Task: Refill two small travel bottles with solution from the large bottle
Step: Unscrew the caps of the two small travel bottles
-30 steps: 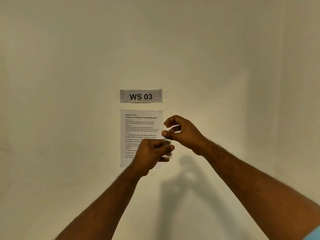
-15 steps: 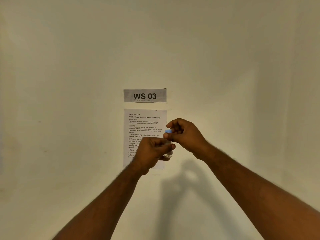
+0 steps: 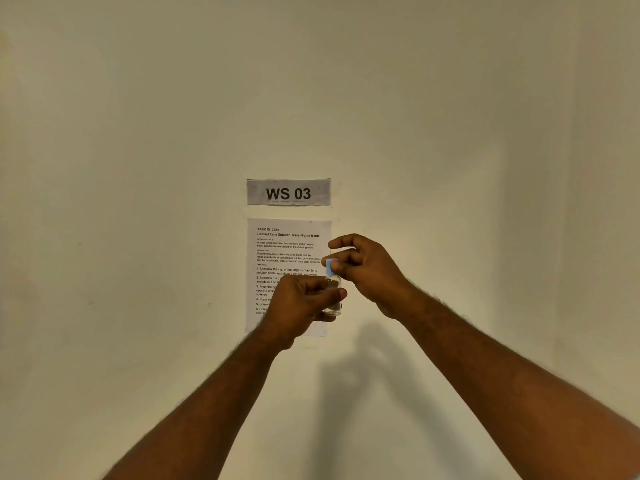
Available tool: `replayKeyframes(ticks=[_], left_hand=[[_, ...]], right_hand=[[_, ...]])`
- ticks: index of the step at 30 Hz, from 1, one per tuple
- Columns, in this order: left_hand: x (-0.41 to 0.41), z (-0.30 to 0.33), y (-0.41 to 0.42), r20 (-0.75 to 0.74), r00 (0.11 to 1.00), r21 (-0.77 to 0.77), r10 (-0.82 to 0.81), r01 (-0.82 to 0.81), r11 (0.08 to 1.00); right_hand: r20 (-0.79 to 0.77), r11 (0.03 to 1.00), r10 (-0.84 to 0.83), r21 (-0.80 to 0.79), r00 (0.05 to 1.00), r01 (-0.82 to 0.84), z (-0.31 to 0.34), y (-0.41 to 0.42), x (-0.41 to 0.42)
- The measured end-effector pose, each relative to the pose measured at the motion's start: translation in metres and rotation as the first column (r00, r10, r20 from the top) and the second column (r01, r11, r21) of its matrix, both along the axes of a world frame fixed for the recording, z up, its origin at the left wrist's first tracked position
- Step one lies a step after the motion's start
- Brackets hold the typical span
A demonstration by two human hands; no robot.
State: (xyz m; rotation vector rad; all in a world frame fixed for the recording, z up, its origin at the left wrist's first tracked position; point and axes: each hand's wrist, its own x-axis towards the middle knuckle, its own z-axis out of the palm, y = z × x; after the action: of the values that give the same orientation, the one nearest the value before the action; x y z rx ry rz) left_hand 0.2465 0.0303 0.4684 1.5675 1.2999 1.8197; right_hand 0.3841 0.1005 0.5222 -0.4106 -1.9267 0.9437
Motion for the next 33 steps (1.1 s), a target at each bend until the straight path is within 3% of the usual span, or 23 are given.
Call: replayKeyframes(ticks=[4, 8, 11, 17, 23, 29, 33], left_hand=[[-0.001, -0.003, -0.003, 0.012, 1.000, -0.001, 0.005, -0.005, 1.000], [0.000, -0.004, -0.005, -0.005, 1.000, -0.004, 0.002, -0.002, 1.000], [0.000, -0.006, -0.008, 0.002, 1.000, -0.016, -0.005, 0.005, 1.000], [-0.005, -0.026, -0.018, 0.003, 1.000, -0.038, 0.015, -0.015, 0.999], [-0.013, -0.090, -0.032, 0.031, 0.997, -0.102, 0.070, -0.067, 0.993], [-0.015, -0.182, -0.046, 0.064, 0.986, -0.266, 0.153, -0.131, 0.955], [-0.009, -0.251, -0.060, 0.032, 0.969, -0.337, 0.245, -0.220, 0.916]], right_hand=[[0.043, 0.997, 0.069, -0.026, 0.997, -0.067, 0.001, -0.004, 0.003], [0.032, 0.999, -0.043, 0.016, 0.999, 0.043, -0.004, -0.008, 0.002], [0.032, 0.999, -0.028, 0.027, 0.999, 0.027, -0.006, -0.010, 0.003], [-0.076, 0.996, 0.042, -0.072, 0.996, -0.048, -0.019, -0.011, 0.010], [-0.226, 0.947, 0.056, -0.298, 0.972, -0.123, -0.099, -0.009, 0.017], [-0.100, 0.902, -0.047, -0.432, 0.994, -0.001, -0.206, -0.015, 0.019], [0.052, 0.892, -0.100, -0.437, 0.994, 0.112, -0.279, -0.028, 0.017]])
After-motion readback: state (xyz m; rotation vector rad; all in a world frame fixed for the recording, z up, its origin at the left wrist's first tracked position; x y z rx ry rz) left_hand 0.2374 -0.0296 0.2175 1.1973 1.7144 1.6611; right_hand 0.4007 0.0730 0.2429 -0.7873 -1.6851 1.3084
